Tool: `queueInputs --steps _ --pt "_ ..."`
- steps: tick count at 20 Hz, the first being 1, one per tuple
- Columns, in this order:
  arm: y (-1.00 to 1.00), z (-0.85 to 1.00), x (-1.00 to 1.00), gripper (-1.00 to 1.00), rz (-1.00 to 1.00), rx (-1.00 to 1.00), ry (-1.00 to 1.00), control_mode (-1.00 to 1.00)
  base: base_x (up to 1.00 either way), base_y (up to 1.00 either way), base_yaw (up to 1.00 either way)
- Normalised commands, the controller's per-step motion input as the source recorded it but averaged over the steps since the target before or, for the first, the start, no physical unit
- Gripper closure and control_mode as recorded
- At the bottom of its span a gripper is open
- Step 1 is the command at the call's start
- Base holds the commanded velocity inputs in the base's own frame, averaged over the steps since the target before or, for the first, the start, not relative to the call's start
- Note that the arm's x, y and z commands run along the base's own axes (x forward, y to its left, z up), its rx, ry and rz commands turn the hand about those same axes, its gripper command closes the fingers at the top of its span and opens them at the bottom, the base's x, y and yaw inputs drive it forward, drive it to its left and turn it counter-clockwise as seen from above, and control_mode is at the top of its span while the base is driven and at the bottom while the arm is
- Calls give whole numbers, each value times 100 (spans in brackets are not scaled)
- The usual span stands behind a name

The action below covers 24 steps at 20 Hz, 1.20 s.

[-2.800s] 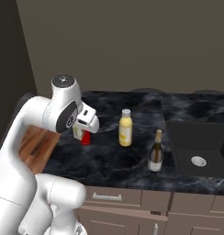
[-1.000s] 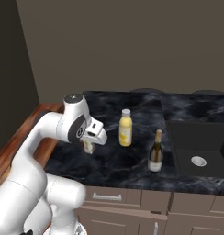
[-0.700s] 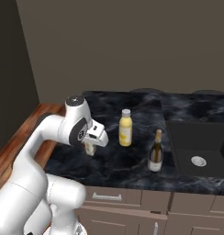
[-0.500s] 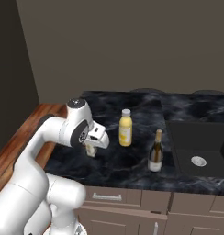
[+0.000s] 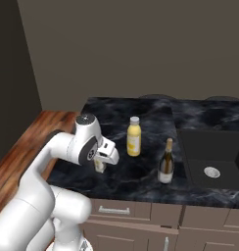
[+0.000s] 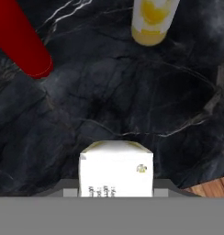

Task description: Move the drinks to the dining counter.

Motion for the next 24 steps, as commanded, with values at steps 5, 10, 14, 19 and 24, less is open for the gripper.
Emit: queueInputs --steps 5,10,14,19,24 --pt "-1 -19 3 100 0 0 0 -100 0 0 0" --pt "0 -12 3 100 0 0 0 -100 0 0 0" --pt "0 -11 0 100 0 0 0 -100 0 0 0" --pt "0 -15 0 100 0 0 0 -100 0 0 0" --pt "0 -13 1 100 0 0 0 -100 0 0 0"
